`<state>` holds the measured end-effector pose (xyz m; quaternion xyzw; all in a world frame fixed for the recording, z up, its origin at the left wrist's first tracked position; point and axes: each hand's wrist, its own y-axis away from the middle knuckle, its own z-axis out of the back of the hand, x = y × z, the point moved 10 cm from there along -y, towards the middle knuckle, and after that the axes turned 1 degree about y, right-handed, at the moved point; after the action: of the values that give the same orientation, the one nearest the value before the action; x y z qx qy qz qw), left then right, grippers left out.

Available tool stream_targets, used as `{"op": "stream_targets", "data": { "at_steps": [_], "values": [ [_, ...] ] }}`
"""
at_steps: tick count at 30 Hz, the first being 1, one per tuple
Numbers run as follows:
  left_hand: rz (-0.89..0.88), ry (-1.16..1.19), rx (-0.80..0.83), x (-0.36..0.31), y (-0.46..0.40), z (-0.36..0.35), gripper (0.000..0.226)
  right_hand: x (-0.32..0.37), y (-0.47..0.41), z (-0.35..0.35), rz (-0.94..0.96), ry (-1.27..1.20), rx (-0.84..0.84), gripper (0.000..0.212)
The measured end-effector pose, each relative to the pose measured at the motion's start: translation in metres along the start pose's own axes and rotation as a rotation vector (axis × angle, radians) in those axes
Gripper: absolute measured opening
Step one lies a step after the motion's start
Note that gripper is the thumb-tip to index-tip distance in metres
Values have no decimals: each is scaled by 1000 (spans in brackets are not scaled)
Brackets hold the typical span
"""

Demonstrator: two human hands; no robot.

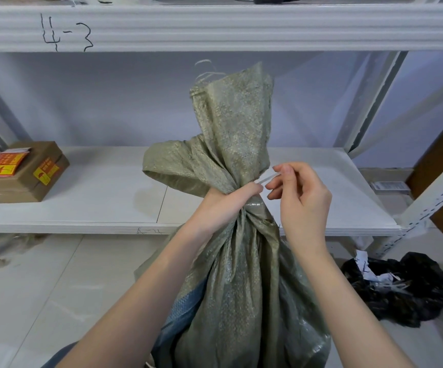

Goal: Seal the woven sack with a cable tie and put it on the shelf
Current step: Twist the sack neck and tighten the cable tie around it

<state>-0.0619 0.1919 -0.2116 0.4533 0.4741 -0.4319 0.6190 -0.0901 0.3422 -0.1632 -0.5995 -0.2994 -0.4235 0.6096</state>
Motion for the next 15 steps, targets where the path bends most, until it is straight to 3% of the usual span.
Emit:
{"op": "stream_targets", "data": {
  "at_steps": [3, 8, 15],
  "values": [
    [1, -57, 109, -4, 3, -4, 13, 2, 3, -5, 5, 21, 19, 17],
    [-304, -402, -47, -30, -2, 11, 24, 8, 9, -17, 102, 105, 99, 14],
    [-456, -735, -183, -39, -3, 19, 48, 19, 11, -27, 203, 108, 176, 8]
  ]
}}
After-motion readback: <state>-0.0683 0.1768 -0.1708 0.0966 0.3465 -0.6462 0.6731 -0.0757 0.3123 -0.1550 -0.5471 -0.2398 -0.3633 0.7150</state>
